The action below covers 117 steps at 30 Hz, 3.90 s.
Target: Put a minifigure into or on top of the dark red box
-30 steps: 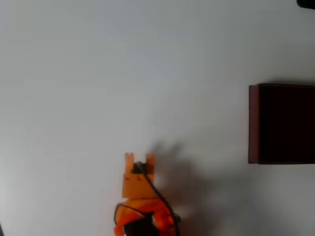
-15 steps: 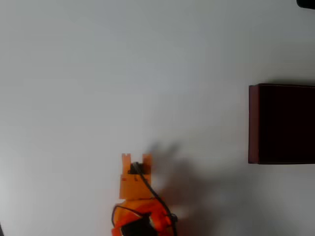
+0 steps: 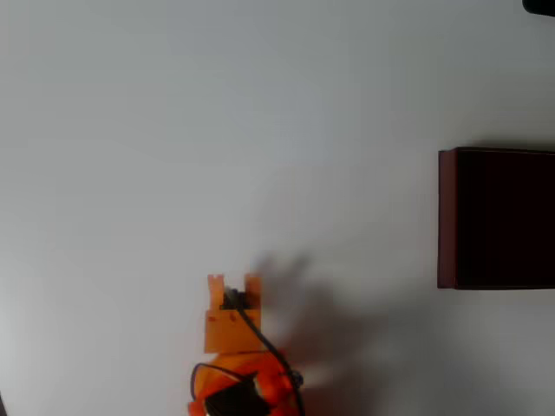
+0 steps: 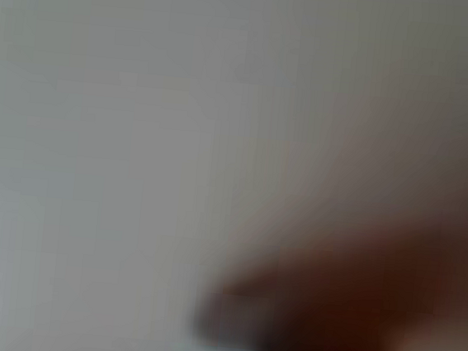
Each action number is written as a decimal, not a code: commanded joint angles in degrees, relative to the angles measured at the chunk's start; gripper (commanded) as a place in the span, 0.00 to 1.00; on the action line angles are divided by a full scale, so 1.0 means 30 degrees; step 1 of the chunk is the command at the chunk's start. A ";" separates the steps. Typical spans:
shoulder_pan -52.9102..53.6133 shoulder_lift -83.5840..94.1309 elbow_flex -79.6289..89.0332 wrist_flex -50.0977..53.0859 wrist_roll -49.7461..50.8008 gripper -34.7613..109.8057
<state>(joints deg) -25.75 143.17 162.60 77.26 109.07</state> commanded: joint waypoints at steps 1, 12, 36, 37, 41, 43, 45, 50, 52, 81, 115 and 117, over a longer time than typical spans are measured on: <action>-0.0293 -0.0146 -0.0293 0.0820 0.0234 0.37; -0.0469 -0.0732 -0.0586 0.1201 0.0322 0.35; -0.0674 -0.0645 -0.1172 0.2285 0.0762 0.24; -0.0498 -0.0645 -0.1670 0.3135 0.0615 0.24; 0.0996 -0.0557 -0.3223 0.4424 -0.1377 0.24; 0.1172 -0.0908 -0.4014 0.4688 -0.1846 0.24; 0.1172 -0.1465 -0.4687 0.4863 -0.2021 0.24; 0.0879 -0.2695 -0.5625 0.4775 -0.1992 0.24; 0.0732 -0.2813 -0.5742 0.4775 -0.1816 0.24; -0.1729 -1.2100 -1.0547 0.7266 -0.2227 0.24; -0.0059 -1.2070 -0.5859 0.1377 -0.8818 0.24; 0.0029 -1.0576 -0.5039 0.0996 -0.8906 0.24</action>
<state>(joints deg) -25.49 104.77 144.84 81.21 82.00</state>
